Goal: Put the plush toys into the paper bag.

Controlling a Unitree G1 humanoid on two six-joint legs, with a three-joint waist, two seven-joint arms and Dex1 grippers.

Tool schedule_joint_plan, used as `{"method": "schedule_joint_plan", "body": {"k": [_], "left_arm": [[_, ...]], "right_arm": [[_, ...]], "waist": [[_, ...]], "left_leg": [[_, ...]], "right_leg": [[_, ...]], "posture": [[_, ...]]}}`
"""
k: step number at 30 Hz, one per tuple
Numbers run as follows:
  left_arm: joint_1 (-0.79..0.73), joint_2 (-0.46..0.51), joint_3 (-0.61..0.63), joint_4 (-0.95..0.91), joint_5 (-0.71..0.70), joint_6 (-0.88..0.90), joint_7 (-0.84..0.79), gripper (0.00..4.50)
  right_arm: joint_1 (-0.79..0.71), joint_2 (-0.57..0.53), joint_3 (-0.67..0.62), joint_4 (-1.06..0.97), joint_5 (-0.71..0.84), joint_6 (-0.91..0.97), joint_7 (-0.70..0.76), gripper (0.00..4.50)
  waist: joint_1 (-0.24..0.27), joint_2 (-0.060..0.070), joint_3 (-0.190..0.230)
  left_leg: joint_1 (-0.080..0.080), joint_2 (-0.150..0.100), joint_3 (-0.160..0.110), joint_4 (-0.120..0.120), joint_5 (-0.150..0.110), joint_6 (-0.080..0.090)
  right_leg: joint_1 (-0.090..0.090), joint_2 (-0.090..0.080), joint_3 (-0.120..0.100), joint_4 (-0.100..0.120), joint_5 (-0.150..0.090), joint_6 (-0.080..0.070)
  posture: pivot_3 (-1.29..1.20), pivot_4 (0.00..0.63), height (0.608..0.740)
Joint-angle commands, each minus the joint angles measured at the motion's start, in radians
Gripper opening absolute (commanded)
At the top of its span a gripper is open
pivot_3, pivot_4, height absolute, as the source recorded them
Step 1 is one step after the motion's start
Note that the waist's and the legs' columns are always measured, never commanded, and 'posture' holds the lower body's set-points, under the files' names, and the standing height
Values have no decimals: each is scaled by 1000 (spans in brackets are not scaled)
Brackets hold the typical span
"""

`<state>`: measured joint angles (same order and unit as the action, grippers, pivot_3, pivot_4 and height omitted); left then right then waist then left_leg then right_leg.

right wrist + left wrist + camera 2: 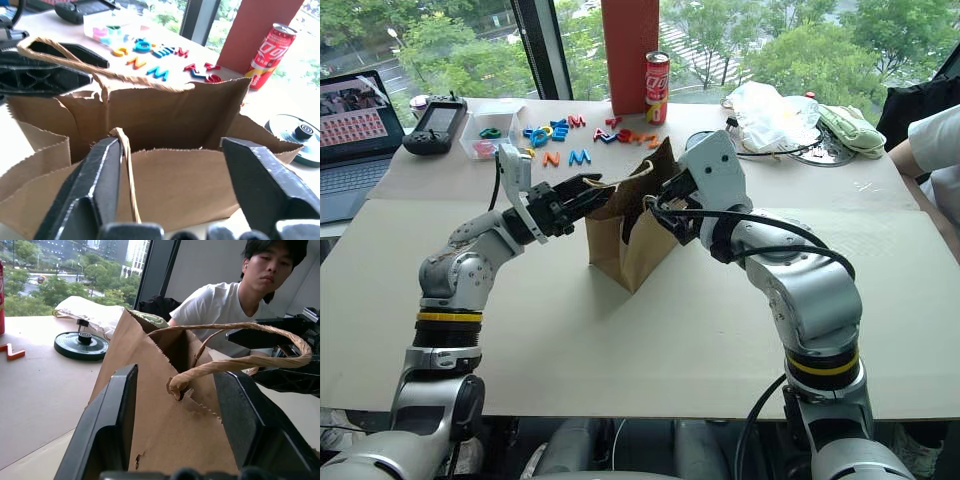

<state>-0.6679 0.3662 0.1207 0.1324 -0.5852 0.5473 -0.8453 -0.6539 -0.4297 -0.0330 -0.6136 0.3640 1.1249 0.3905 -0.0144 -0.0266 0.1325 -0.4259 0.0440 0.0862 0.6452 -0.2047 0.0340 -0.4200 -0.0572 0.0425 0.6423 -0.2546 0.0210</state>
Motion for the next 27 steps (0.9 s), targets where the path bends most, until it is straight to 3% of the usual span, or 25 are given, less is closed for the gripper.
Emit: {"method": "schedule_joint_plan", "body": {"k": [1,5,9,12,18,23,27], "left_arm": [[4,55,47,-58,-55,44,-30,4480],[62,107,61,-60,-75,76,-69,4480],[115,123,26,-71,-46,54,-108,4480],[129,116,3,-55,-15,12,-119,4500],[135,119,-20,-33,16,-28,-146,4500],[125,116,-47,-4,47,-68,-174,4500],[114,105,-66,12,61,-87,-186,4500]], "right_arm": [[28,-49,-146,-72,112,2,83,4500],[61,-103,-258,-97,254,19,167,4500],[85,-160,-272,-91,344,21,225,4500],[116,-188,-245,-104,387,4,251,3806],[149,-204,-215,-121,459,-19,264,1733],[166,-229,-16,-66,332,-35,195,53],[147,-211,133,18,197,-62,106,53]], "waist": [[0,0,0],[0,0,0],[0,0,0],[1,0,0],[2,0,0],[0,0,0],[1,0,0]], "left_leg": [[0,0,0,0,0,0],[0,1,0,0,0,0],[2,1,0,-1,0,0],[2,1,0,0,0,0],[2,1,0,0,0,0],[2,1,0,0,0,0],[2,0,1,0,0,0]], "right_leg": [[0,0,0,0,0,0],[1,0,0,-1,0,0],[1,0,0,-1,0,0],[1,0,0,-1,0,0],[2,0,1,-1,0,0],[1,0,1,-1,0,0],[1,0,1,-1,0,0]], "posture": [[0,150,739],[0,150,739],[0,150,739],[0,150,739],[0,150,739],[0,150,739],[0,150,739]]}}
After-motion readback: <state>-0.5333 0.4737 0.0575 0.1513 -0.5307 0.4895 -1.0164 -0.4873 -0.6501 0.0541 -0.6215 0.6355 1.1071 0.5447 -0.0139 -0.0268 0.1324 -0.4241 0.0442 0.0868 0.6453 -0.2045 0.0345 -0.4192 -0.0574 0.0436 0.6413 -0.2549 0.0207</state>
